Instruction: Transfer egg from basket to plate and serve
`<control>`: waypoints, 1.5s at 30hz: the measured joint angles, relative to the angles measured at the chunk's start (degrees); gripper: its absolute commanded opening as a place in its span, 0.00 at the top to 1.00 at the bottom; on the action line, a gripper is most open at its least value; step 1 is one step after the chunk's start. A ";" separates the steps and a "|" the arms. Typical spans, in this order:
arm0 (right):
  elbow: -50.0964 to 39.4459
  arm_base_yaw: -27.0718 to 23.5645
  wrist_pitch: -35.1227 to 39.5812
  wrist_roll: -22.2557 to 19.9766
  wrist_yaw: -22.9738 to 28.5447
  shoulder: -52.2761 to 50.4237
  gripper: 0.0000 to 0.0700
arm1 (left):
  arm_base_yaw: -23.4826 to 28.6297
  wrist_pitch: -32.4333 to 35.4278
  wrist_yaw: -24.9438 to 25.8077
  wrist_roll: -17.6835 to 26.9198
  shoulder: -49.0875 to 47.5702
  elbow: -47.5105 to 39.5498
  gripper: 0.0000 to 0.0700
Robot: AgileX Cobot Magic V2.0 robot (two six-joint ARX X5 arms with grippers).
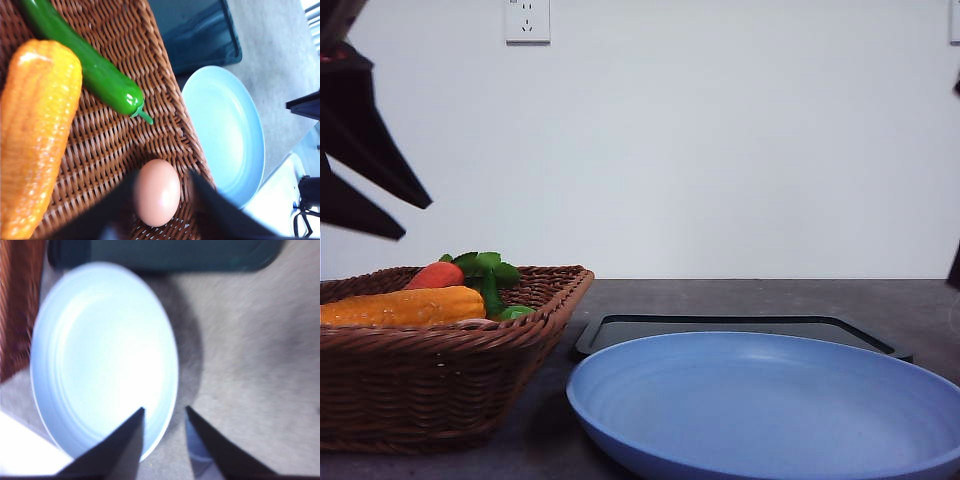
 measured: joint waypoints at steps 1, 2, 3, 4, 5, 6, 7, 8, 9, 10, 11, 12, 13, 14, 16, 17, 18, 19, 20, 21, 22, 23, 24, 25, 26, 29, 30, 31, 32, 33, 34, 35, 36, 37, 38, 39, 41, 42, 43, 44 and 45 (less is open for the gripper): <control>-0.24 0.83 0.82 -0.03 0.10 1.08 0.72 | -0.27 0.13 0.00 -0.01 0.36 0.00 0.56; -0.48 1.60 1.65 -0.01 0.28 2.25 0.72 | -0.50 0.19 0.00 -0.01 0.62 0.00 0.56; -0.67 2.28 2.51 0.00 0.50 3.41 0.72 | -0.68 0.22 0.00 -0.01 0.80 0.00 0.56; -0.82 2.87 3.41 0.01 0.78 4.55 0.72 | -0.79 0.24 0.00 0.01 0.92 0.00 0.56; -0.92 3.33 4.48 0.02 0.93 5.77 0.72 | -0.85 0.25 0.00 0.01 0.99 0.00 0.56; -0.97 3.71 5.51 0.03 1.00 6.89 0.72 | -0.89 0.26 0.00 0.01 1.07 0.00 0.56; -0.98 4.03 6.49 0.06 1.02 7.90 0.72 | -0.90 0.26 0.00 0.01 1.13 0.00 0.56; -0.98 4.32 7.41 0.12 1.02 8.82 0.72 | -0.90 0.26 0.00 0.01 1.17 0.00 0.56; -0.98 4.63 8.37 0.17 1.02 9.84 0.72 | -0.90 0.29 0.00 0.00 1.18 0.00 0.56; -0.98 4.94 9.39 0.23 1.02 10.97 0.73 | -0.90 0.34 0.00 -0.01 1.18 0.00 0.56; -0.98 5.34 9.94 0.26 1.02 11.91 0.74 | -0.90 0.39 0.00 -0.01 1.18 0.00 0.56; -0.98 5.71 10.30 0.29 1.02 12.77 0.75 | -0.90 0.46 0.00 -0.01 1.18 0.00 0.56; -0.98 6.06 10.53 0.32 1.02 13.56 0.77 | -0.90 0.54 0.00 0.01 1.18 0.00 0.56; -1.00 6.28 10.61 0.41 1.02 14.23 0.78 | -0.90 0.63 -0.01 0.01 1.18 0.00 0.56; -1.03 6.67 10.79 0.50 1.02 15.38 0.81 | -0.90 0.70 0.00 0.01 1.18 0.00 0.56; -1.04 6.69 10.97 0.60 1.05 15.71 0.85 | -0.90 0.72 0.00 0.01 1.18 0.00 0.56; -1.05 6.70 11.15 0.66 1.10 15.89 0.89 | -0.90 0.75 -0.01 0.00 1.18 0.00 0.56; -1.05 6.70 11.33 0.67 1.17 15.94 0.94 | -0.90 0.76 -0.02 -0.01 1.18 0.00 0.56; -1.05 6.70 11.68 0.70 1.24 15.95 0.98 | -0.90 0.79 -0.02 -0.01 1.18 0.00 0.56; -1.05 6.69 12.00 0.73 1.31 15.95 1.00 | -0.90 0.82 -0.02 -0.01 1.18 0.00 0.56; -1.05 6.68 12.29 0.76 1.36 15.95 1.00 | -0.90 0.85 -0.02 0.01 1.18 0.00 0.56; -1.05 6.67 12.50 1.06 1.37 15.95 1.00 | -0.99 0.88 -0.02 0.01 1.18 0.00 0.56; -1.05 6.64 12.65 1.34 1.30 15.94 1.00 | -1.11 0.97 -0.02 0.00 1.18 0.00 0.56; -1.05 6.61 12.74 1.58 1.17 15.93 1.00 | -1.27 1.13 -0.02 -0.01 1.18 0.00 0.55; -1.05 6.38 12.58 1.72 1.17 15.82 1.00 | -1.55 1.39 -0.02 0.00 1.18 0.00 0.51; -1.05 5.78 11.42 2.03 1.24 14.66 1.00 | -2.61 1.95 -0.02 -0.01 1.18 0.00 0.39; -1.05 5.59 10.84 2.05 1.31 13.94 1.00 | -3.03 2.01 -0.02 -0.01 1.18 0.00 0.36; -1.05 5.40 10.25 2.05 1.41 13.16 1.00 | -3.47 1.99 -0.02 -0.01 1.18 0.00 0.35; -1.05 5.07 9.54 2.05 1.53 12.18 1.00 | -4.10 2.00 -0.04 -0.01 1.18 0.00 0.34; -1.05 4.70 8.86 2.05 1.59 11.16 1.00 | -4.76 1.98 -0.13 -0.01 1.18 0.00 0.34; -1.05 4.30 8.22 2.05 1.61 10.12 1.00 | -5.44 1.94 -0.30 -0.01 1.18 0.00 0.34; -1.05 3.79 7.46 2.03 1.62 8.77 1.00 | -6.33 1.87 -1.03 -0.01 1.18 0.00 0.34; -1.05 3.28 6.77 2.03 1.63 7.48 1.00 | -7.22 1.76 -1.89 -0.01 1.18 0.00 0.34; -1.05 2.77 6.17 2.05 1.63 6.31 1.00 | -8.11 1.60 -2.90 -0.01 1.18 0.00 0.34; -1.05 2.17 5.42 2.03 1.63 4.89 1.00 | -9.27 1.51 -4.28 -0.01 1.18 0.00 0.34; -1.05 1.61 4.72 2.03 1.63 3.59 1.00 | -10.38 1.47 -5.60 -0.01 1.18 0.00 0.34; -1.05 0.58 3.54 2.01 1.64 1.22 1.00 | -12.52 1.47 -8.30 0.10 1.18 0.00 0.34; -1.05 0.06 3.05 2.01 1.65 0.06 1.00 | -13.59 1.46 -9.75 0.26 1.20 0.00 0.34; -1.05 -0.41 2.70 2.03 1.65 -0.92 1.00 | -14.56 1.46 -11.13 0.50 1.23 0.00 0.34; -1.05 -0.83 2.37 2.01 1.65 -1.90 1.00 | -15.53 1.20 -12.71 0.88 1.43 0.04 0.34; -1.05 -1.22 2.08 2.00 1.64 -2.80 1.00 | -16.37 0.89 -14.16 1.25 1.74 0.10 0.34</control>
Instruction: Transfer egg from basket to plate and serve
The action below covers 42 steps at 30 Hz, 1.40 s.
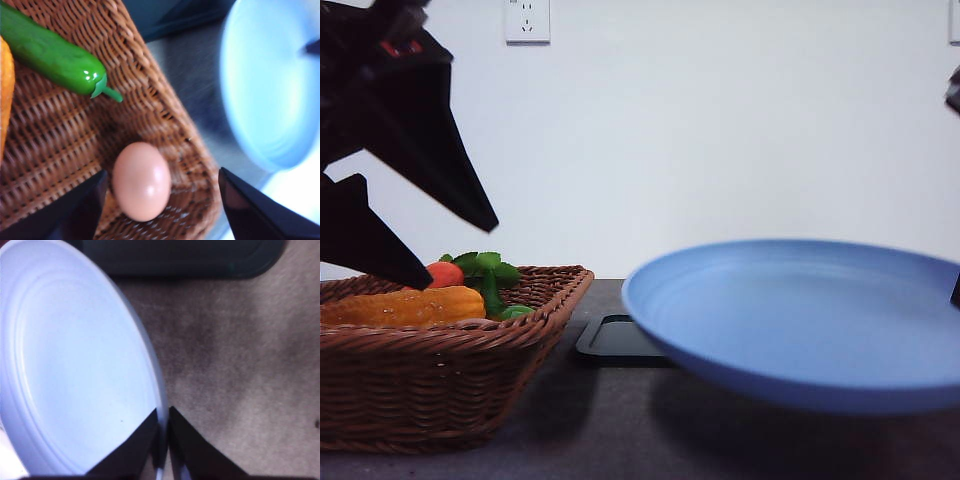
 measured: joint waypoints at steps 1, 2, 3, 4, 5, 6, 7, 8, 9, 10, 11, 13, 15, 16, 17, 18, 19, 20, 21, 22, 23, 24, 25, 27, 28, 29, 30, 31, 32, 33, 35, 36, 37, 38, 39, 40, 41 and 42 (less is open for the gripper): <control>0.00 -0.34 -0.26 0.00 -0.02 -0.78 1.00 | -0.67 -0.37 -1.27 0.35 0.44 0.09 0.34; 0.00 -0.63 -0.60 0.00 0.00 -1.56 1.00 | -1.20 -0.93 -2.39 0.92 1.13 0.24 0.34; 0.00 -0.87 -0.90 0.00 0.01 -2.23 1.00 | -1.64 -1.35 -3.33 1.40 1.86 0.40 0.34; 0.00 -1.04 -1.14 0.00 0.01 -2.77 1.00 | -1.95 -1.55 -4.01 1.77 2.62 0.55 0.34; 0.00 -1.22 -1.21 0.00 0.01 -3.26 1.00 | -2.05 -1.62 -4.09 2.23 3.37 0.82 0.34; 0.00 -1.38 -1.25 0.00 0.00 -3.71 1.00 | -2.12 -1.69 -4.14 2.62 4.13 1.13 0.34; 0.00 -1.52 -1.25 0.00 -0.02 -4.11 1.00 | -2.17 -1.77 -4.17 2.93 4.90 1.49 0.34; 0.00 -1.56 -1.33 0.00 0.00 -4.47 1.00 | -2.17 -1.74 -4.17 3.21 5.80 1.91 0.34; 0.00 -1.60 -1.44 0.00 0.00 -4.81 1.00 | -2.17 -1.72 -4.17 3.57 6.73 2.34 0.34; 0.00 -1.63 -1.60 0.00 -0.02 -5.12 1.00 | -2.17 -1.71 -4.17 4.05 7.73 2.76 0.34; 0.00 -1.63 -1.84 0.00 0.00 -5.33 1.00 | -2.17 -1.61 -4.17 4.39 8.69 3.00 0.34; 0.00 -1.63 -2.38 0.00 -0.02 -5.64 1.00 | -2.17 -1.64 -4.17 4.79 10.48 3.35 0.34; 0.00 -1.63 -2.61 0.00 0.01 -5.71 1.00 | -2.17 -1.60 -4.17 5.26 12.07 3.53 0.35; 0.00 -1.63 -2.67 0.00 0.01 -5.71 1.00 | -2.18 -1.61 -4.10 5.58 12.73 3.55 0.35; 0.00 -1.63 -2.71 0.00 0.00 -5.71 1.00 | -2.20 -1.62 -4.08 5.85 13.32 3.57 0.35; 0.00 -1.63 -2.71 -0.02 -0.01 -5.71 1.00 | -2.24 -1.63 -4.13 6.03 13.79 3.57 0.35; 0.00 -1.63 -2.71 -0.02 -0.01 -5.71 1.00 | -2.26 -1.63 -4.15 6.20 14.21 3.57 0.35; 0.00 -1.63 -2.71 -0.02 0.00 -5.71 1.00 | -2.26 -1.61 -4.15 6.36 14.57 3.57 0.36; 0.00 -1.63 -2.71 -0.02 0.00 -5.71 1.00 | -2.26 -1.61 -4.15 6.55 14.82 3.57 0.37; 0.00 -1.63 -2.71 -0.02 -0.01 -5.71 1.00 | -2.26 -1.64 -4.13 6.77 15.00 3.57 0.40; 0.00 -1.63 -2.71 -0.02 -0.02 -5.71 1.00 | -2.26 -1.64 -4.13 6.94 15.06 3.57 0.44; 0.00 -1.63 -2.71 -0.02 -0.02 -5.71 1.00 | -2.26 -1.64 -4.13 7.11 15.09 3.57 0.47; 0.00 -1.63 -2.71 -0.02 -0.02 -5.71 1.00 | -2.26 -1.68 -4.13 7.14 15.09 3.57 0.51; 0.00 -1.63 -2.71 -0.02 0.00 -5.71 1.00 | -2.26 -1.89 -4.15 7.15 15.09 3.57 0.59; 0.00 -1.63 -2.71 -0.02 0.01 -5.71 1.00 | -2.26 -2.06 -4.15 7.15 15.09 3.57 0.62; 0.00 -1.63 -2.71 -0.02 0.01 -5.71 1.00 | -2.26 -2.28 -4.15 7.15 15.09 3.57 0.65; 0.00 -1.63 -2.71 -0.02 0.01 -5.71 1.00 | -2.26 -2.36 -4.15 7.15 15.09 3.57 0.68; 0.00 -1.63 -2.71 -0.02 0.01 -5.71 1.00 | -2.26 -2.36 -4.13 7.15 15.09 3.57 0.70; 0.00 -1.63 -2.71 -0.02 0.01 -5.71 1.00 | -2.26 -2.36 -4.13 7.18 15.09 3.57 0.73; 0.00 -1.63 -2.71 -0.02 0.01 -5.71 1.00 | -2.26 -2.36 -4.13 7.20 15.09 3.57 0.74; 0.00 -1.63 -2.71 -0.02 0.00 -5.71 1.00 | -2.26 -2.61 -4.14 7.27 15.10 3.70 0.76; 0.00 -1.63 -2.70 -0.02 -0.01 -5.71 1.00 | -2.26 -3.29 -4.19 7.31 15.11 4.00 0.76; 0.00 -1.63 -2.69 -0.02 -0.02 -5.71 1.00 | -2.25 -4.20 -4.24 7.35 15.12 4.43 0.76; 0.00 -1.63 -2.69 -0.02 -0.02 -5.71 1.00 | -2.24 -5.39 -4.28 7.39 15.13 5.05 0.76; 0.00 -1.63 -2.69 -0.02 -0.02 -5.71 1.00 | -2.24 -6.88 -4.30 7.58 15.14 5.91 0.76; 0.00 -1.63 -2.68 -0.02 -0.02 -5.71 1.00 | -2.25 -8.77 -4.29 7.96 15.14 7.10 0.76; 0.00 -1.63 -2.67 -0.02 -0.02 -5.71 1.00 | -2.26 -10.59 -4.28 8.35 15.14 8.41 0.76; 0.00 -1.63 -2.68 -0.02 -0.02 -5.71 1.00 | -2.26 -12.18 -4.27 8.81 15.14 10.10 0.76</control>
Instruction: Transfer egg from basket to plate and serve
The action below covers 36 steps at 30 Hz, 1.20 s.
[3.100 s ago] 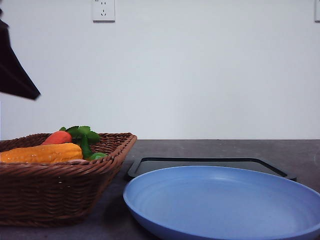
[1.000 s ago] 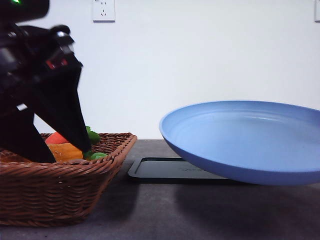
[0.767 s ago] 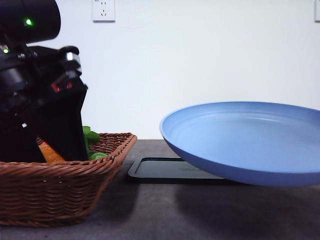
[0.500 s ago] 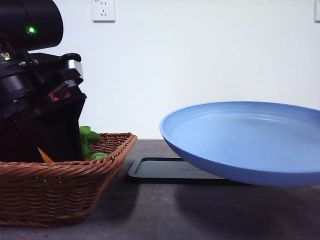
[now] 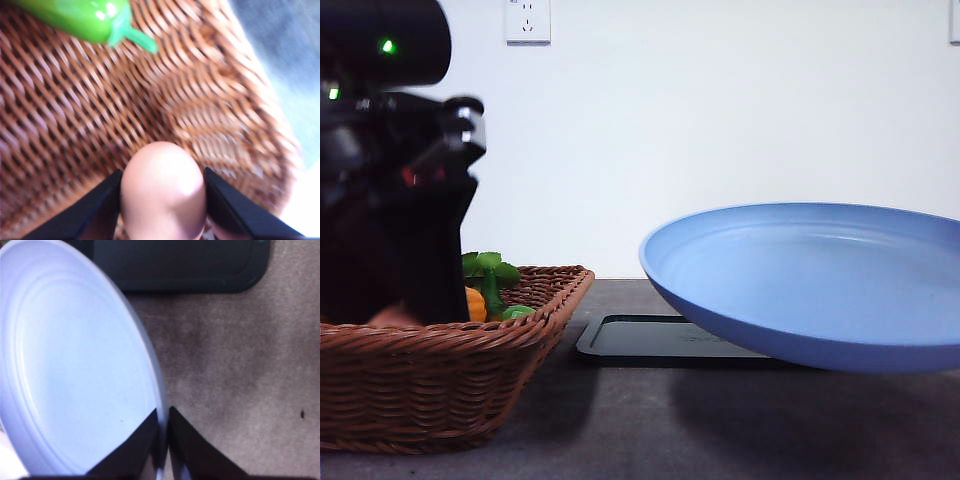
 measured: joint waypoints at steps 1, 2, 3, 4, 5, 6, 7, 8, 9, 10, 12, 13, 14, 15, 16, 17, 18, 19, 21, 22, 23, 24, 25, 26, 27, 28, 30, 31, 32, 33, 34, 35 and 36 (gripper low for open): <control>0.00 0.00 -0.01 0.00 0.00 0.00 1.00 | 0.00 -1.53 0.06 0.42 0.00 1.72 0.76; 0.00 0.00 -0.02 0.00 0.00 0.01 1.00 | 0.00 -2.81 0.33 0.70 0.00 3.59 0.76; 0.00 0.00 -0.04 0.00 0.00 0.02 1.00 | 0.00 -4.06 0.63 0.98 0.00 5.47 0.76; 0.00 0.00 -0.22 0.02 -0.09 0.09 1.00 | 0.00 -4.65 2.00 1.13 0.00 7.54 0.76; 0.00 0.00 -0.40 0.04 -0.18 0.15 1.00 | 0.00 -5.24 3.36 1.28 0.00 9.61 0.76; 0.00 0.00 -0.80 0.05 -0.35 0.38 1.00 | -0.10 -4.93 5.57 1.25 0.00 11.36 0.76; 0.00 0.00 -1.20 0.06 -0.52 0.60 1.00 | -0.20 -4.63 7.78 1.22 0.00 13.11 0.76; 0.00 0.00 -1.45 0.07 -1.03 0.93 1.00 | -0.66 -3.67 10.07 1.21 0.00 14.67 0.76; 0.00 0.00 -1.67 0.07 -1.59 1.27 1.00 | -1.17 -2.62 12.36 1.21 0.00 16.20 0.76; 0.00 0.00 -1.79 0.07 -2.15 1.58 1.00 | -2.01 -1.23 13.56 1.23 0.00 17.34 0.76; 0.00 0.05 -1.90 0.07 -3.06 2.04 1.00 | -4.27 2.27 14.42 1.26 0.00 18.70 0.76; 0.00 0.14 -1.95 0.09 -3.27 2.17 1.00 | -5.56 4.43 14.58 1.28 0.00 18.88 0.76; 0.00 0.24 -1.97 0.08 -3.31 2.19 1.00 | -6.89 6.12 14.60 1.31 0.06 18.89 0.76; 0.00 0.36 -2.00 0.07 -3.32 2.19 1.00 | -8.22 7.73 14.59 1.35 0.14 18.87 0.75; 0.00 0.56 -2.03 0.07 -3.31 2.19 1.00 | -9.58 9.38 14.59 1.65 0.40 18.87 0.75; 0.00 0.78 -2.13 0.07 -3.31 2.19 1.00 | -10.94 10.90 14.42 2.13 0.74 18.87 0.75; 0.00 1.02 -2.34 0.09 -3.32 2.19 1.00 | -12.29 12.23 13.96 2.86 1.20 18.87 0.75; 0.00 1.25 -2.57 0.07 -3.34 2.19 1.00 | -13.72 12.96 12.76 3.90 1.88 18.87 0.75; 0.00 1.69 -2.90 0.07 -3.34 2.19 1.00 | -16.48 13.51 9.36 6.27 3.56 18.87 0.75; 0.00 1.74 -3.01 0.07 -3.34 2.19 1.00 | -17.78 13.44 7.20 7.58 4.64 18.87 0.75; 0.00 1.85 -3.15 0.07 -3.34 2.19 1.00 | -19.03 13.35 5.01 8.87 5.79 18.87 0.75; 0.00 2.01 -3.32 0.07 -3.32 2.19 1.00 | -20.21 13.25 2.80 10.13 7.00 18.87 0.74; 0.00 2.04 -3.57 0.07 -3.34 2.19 1.00 | -21.16 13.27 0.96 11.20 8.14 18.87 0.73; 0.00 2.05 -3.85 0.07 -3.34 2.19 1.00 | -22.07 13.27 -0.73 12.26 9.28 18.87 0.70; 0.00 2.05 -4.14 0.07 -3.34 2.19 1.00 | -22.95 13.25 -2.24 13.28 10.41 18.87 0.67; 0.00 2.05 -4.29 0.07 -3.34 2.19 1.00 | -23.57 13.30 -3.29 14.08 11.29 18.85 0.64; 0.00 2.05 -4.36 0.07 -3.34 2.19 1.00 | -24.75 13.41 -5.29 15.39 13.13 18.85 0.58; 0.00 2.05 -4.42 0.07 -3.34 2.19 1.00 | -25.12 13.46 -5.81 15.80 13.65 18.85 0.56; 0.00 2.05 -4.50 0.07 -3.34 2.19 1.00 | -25.45 13.54 -6.16 16.18 14.12 18.85 0.55; 0.00 2.05 -4.62 0.07 -3.34 2.21 1.00 | -25.73 13.62 -6.35 16.54 14.54 18.85 0.55; 0.00 2.05 -4.75 0.07 -3.34 2.19 1.00 | -25.96 13.75 -6.48 16.68 14.85 18.85 0.55; 0.00 2.05 -4.91 0.07 -3.34 2.21 1.00 | -26.14 13.80 -6.50 16.78 15.13 18.85 0.55; 0.00 2.05 -5.09 0.07 -3.34 2.21 1.00 | -26.23 13.82 -6.50 16.80 15.40 18.85 0.55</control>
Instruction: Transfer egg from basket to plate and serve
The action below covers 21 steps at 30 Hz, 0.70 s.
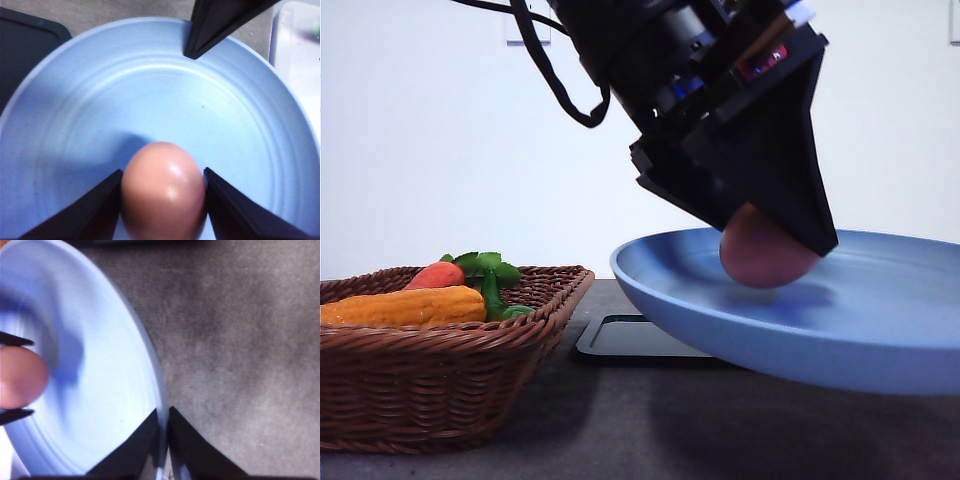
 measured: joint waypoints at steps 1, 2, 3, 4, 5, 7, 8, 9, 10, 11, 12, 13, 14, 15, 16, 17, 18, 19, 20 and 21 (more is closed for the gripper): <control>0.00 0.00 -0.16 0.00 0.00 0.00 1.00 | -0.04 0.00 0.00 0.02 0.23 0.00 0.55; 0.00 0.00 -0.32 0.00 0.00 0.00 1.00 | -0.04 0.00 0.00 0.04 0.41 0.00 0.54; 0.00 0.00 -0.47 0.00 0.00 0.00 1.00 | -0.02 -0.02 -0.04 0.07 0.49 0.00 0.51; 0.00 0.00 -0.52 0.00 0.00 -0.02 1.00 | -0.02 0.00 -0.07 0.11 0.49 0.00 0.48; 0.00 0.00 -0.54 0.00 0.00 0.00 1.00 | -0.04 0.13 -0.07 0.15 0.49 0.00 0.44; 0.00 0.00 -0.56 0.00 0.13 0.00 1.00 | -0.13 0.35 -0.04 0.17 0.49 0.00 0.41; 0.00 0.00 -0.67 0.00 0.13 0.02 1.00 | -0.17 0.33 -0.04 0.15 0.49 0.00 0.41; 0.00 0.00 -0.71 0.00 0.11 0.02 1.00 | -0.19 0.33 -0.02 0.15 0.49 0.00 0.41; 0.00 0.00 -0.69 -0.02 0.11 0.09 1.00 | -0.19 0.33 -0.02 0.15 0.49 0.00 0.41; 0.00 0.00 -0.71 0.00 0.06 0.20 1.00 | -0.19 0.33 -0.02 0.13 0.49 0.00 0.41; 0.00 0.00 -0.74 0.00 0.02 0.41 1.00 | -0.19 0.33 -0.02 0.06 0.49 0.00 0.41; 0.00 0.00 -0.76 0.00 -0.02 0.70 1.00 | -0.19 0.33 -0.02 -0.11 0.49 0.00 0.41; 0.00 0.00 -0.76 0.00 -0.11 1.17 1.00 | -0.19 0.33 -0.02 -0.35 0.49 0.00 0.41; 0.00 0.00 -0.78 0.00 -0.38 1.64 1.00 | -0.17 0.33 -0.02 -0.56 0.49 0.00 0.41; 0.00 0.00 -0.76 -0.02 -0.68 2.33 1.00 | -0.13 0.33 -0.02 -0.79 0.40 0.00 0.41; 0.00 0.00 -0.73 -0.04 -0.94 3.11 1.00 | 0.03 0.26 -0.02 -1.09 0.13 0.00 0.41; 0.00 0.00 -0.62 -0.09 -0.96 4.15 1.00 | 0.28 0.22 -0.02 -1.61 -0.47 0.00 0.41; 0.00 0.00 -0.42 -0.19 -0.96 5.20 1.00 | 0.56 0.20 -0.02 -2.04 -1.44 0.00 0.41; 0.00 0.00 0.15 -0.37 -0.94 6.57 1.00 | 0.88 0.15 -0.02 -2.32 -2.74 0.00 0.41; 0.00 0.00 1.01 -0.50 -0.94 7.86 1.00 | 1.22 0.16 -0.06 -2.59 -4.29 0.00 0.41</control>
